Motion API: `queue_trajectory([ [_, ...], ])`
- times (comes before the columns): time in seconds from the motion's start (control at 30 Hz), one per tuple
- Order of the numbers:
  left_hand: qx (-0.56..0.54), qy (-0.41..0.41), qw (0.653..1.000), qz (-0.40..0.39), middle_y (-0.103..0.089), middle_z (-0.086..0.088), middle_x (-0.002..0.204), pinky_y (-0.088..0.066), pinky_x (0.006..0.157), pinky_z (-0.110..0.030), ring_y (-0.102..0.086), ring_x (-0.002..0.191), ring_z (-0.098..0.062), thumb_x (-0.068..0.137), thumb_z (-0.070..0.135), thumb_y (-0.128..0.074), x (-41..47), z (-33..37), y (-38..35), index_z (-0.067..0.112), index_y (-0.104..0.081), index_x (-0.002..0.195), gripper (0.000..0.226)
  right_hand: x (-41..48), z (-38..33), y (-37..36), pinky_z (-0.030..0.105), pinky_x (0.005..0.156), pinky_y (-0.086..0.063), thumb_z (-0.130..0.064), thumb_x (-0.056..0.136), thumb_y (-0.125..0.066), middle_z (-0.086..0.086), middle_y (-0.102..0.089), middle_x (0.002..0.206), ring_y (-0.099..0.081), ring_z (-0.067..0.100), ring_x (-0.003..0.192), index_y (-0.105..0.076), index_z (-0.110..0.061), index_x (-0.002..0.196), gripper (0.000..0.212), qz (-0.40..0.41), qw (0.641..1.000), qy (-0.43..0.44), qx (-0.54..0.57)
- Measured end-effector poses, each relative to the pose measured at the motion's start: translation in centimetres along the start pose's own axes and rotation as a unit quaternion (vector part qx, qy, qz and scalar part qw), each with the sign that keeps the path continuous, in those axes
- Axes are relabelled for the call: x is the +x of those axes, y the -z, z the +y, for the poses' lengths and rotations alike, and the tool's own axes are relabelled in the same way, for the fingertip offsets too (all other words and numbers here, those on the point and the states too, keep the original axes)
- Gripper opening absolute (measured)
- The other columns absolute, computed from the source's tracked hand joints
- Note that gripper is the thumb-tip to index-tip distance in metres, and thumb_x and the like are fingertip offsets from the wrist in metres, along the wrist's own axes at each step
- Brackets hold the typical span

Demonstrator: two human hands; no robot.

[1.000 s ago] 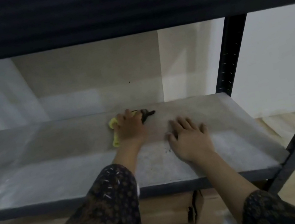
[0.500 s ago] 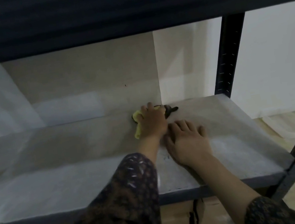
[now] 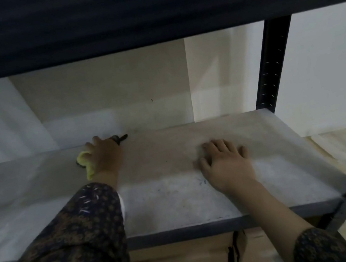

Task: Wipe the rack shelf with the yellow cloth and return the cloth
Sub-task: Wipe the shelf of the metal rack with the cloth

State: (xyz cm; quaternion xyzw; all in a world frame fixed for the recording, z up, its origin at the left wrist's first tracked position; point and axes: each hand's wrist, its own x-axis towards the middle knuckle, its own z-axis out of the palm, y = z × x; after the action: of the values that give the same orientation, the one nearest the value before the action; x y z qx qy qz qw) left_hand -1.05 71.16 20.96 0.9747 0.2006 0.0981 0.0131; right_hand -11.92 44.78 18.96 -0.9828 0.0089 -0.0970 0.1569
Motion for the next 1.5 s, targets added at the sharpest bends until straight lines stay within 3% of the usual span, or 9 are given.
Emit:
queue_trajectory([
  [0.1,-0.056,-0.098,0.994,0.008,-0.040,-0.016,0.128,-0.039,0.096,-0.052,-0.041,0.118,-0.040,0.097,0.044,-0.036,-2.8,3.3,1.8,0.034,-0.049,0.134,0.040,0.0,-0.1,0.1,0.055,0.112,-0.019,-0.049,0.094,-0.029,-0.003,-0.041,0.142,-0.033,0.021,0.135,-0.041,-0.029,0.134,0.046,-0.009,1.000,0.000,-0.008],
  [0.23,-0.054,-0.279,0.958,-0.039,-0.037,-0.013,0.137,-0.032,0.103,-0.049,-0.034,0.127,-0.037,0.093,0.044,-0.044,-9.5,8.9,1.5,0.030,-0.046,0.134,0.043,-0.1,0.0,0.2,0.054,0.110,-0.025,-0.051,0.093,-0.028,-0.003,-0.042,0.142,-0.036,0.021,0.133,-0.041,-0.031,0.134,0.047,-0.005,1.000,0.005,-0.020],
  [0.43,-0.053,-0.093,0.994,-0.026,-0.031,-0.014,0.141,-0.029,0.108,-0.047,-0.030,0.131,-0.036,0.098,0.034,-0.040,-7.1,-1.2,2.0,0.025,-0.042,0.134,0.036,-0.3,-0.5,0.8,0.053,0.110,-0.024,-0.051,0.094,-0.026,-0.002,-0.036,0.149,-0.032,0.024,0.136,-0.038,-0.030,0.136,0.048,-0.038,0.999,-0.015,-0.033],
  [0.57,-0.010,-0.015,0.999,-0.029,-0.032,-0.014,0.132,-0.032,0.102,-0.054,-0.032,0.122,-0.038,0.096,0.033,-0.035,-4.7,-10.8,1.7,0.041,-0.037,0.133,0.037,-0.5,-2.1,1.3,0.061,0.115,-0.006,-0.046,0.099,-0.022,-0.002,-0.018,0.159,-0.011,0.022,0.148,-0.026,-0.028,0.147,0.052,-0.077,0.995,-0.048,-0.037],
  [0.7,-0.007,0.076,0.996,-0.040,-0.029,-0.016,0.137,-0.036,0.098,-0.051,-0.029,0.126,-0.037,0.091,0.026,-0.049,-4.2,-12.6,2.6,0.016,-0.042,0.137,0.047,-1.9,-6.4,0.6,0.059,0.117,0.003,-0.046,0.101,-0.018,-0.004,0.003,0.162,0.007,0.020,0.150,-0.005,-0.029,0.153,0.056,-0.085,0.996,-0.008,-0.028],
  [0.77,-0.061,0.053,0.996,-0.036,-0.032,-0.018,0.139,-0.040,0.098,-0.049,-0.034,0.128,-0.037,0.094,0.031,-0.050,-4.9,-9.7,4.0,0.013,-0.040,0.140,0.051,-2.2,-9.5,-0.4,0.057,0.117,0.002,-0.046,0.101,-0.018,-0.005,0.004,0.162,0.006,0.019,0.150,-0.005,-0.029,0.153,0.057,-0.093,0.995,0.024,-0.002],
  [0.93,-0.101,-0.193,0.976,-0.030,-0.023,-0.018,0.150,-0.027,0.108,-0.048,-0.022,0.138,-0.035,0.095,0.023,-0.046,-6.5,-0.5,3.3,0.029,-0.041,0.139,0.045,-1.9,-13.9,-3.4,0.057,0.117,-0.005,-0.044,0.100,-0.020,-0.005,-0.006,0.162,-0.003,0.016,0.150,-0.012,-0.027,0.153,0.056,-0.094,0.995,0.031,-0.004],
  [1.13,-0.078,-0.248,0.965,-0.026,-0.022,-0.018,0.148,-0.025,0.105,-0.052,-0.018,0.137,-0.037,0.095,0.020,-0.043,-3.0,1.1,-0.1,0.028,-0.042,0.138,0.044,-2.0,-13.8,-4.0,0.055,0.117,-0.005,-0.045,0.099,-0.017,-0.006,-0.008,0.162,-0.005,0.013,0.149,-0.012,-0.027,0.153,0.056,-0.074,0.997,0.020,-0.009],
  [1.5,-0.020,0.010,1.000,0.009,-0.036,-0.017,0.129,-0.033,0.096,-0.055,-0.034,0.119,-0.036,0.098,0.030,-0.035,6.8,-12.7,-1.2,0.018,-0.054,0.126,0.036,-2.1,-13.6,-3.7,0.053,0.119,-0.006,-0.048,0.098,-0.020,-0.011,-0.008,0.161,-0.005,0.011,0.149,-0.014,-0.033,0.151,0.056,-0.076,0.997,0.015,0.007],
])
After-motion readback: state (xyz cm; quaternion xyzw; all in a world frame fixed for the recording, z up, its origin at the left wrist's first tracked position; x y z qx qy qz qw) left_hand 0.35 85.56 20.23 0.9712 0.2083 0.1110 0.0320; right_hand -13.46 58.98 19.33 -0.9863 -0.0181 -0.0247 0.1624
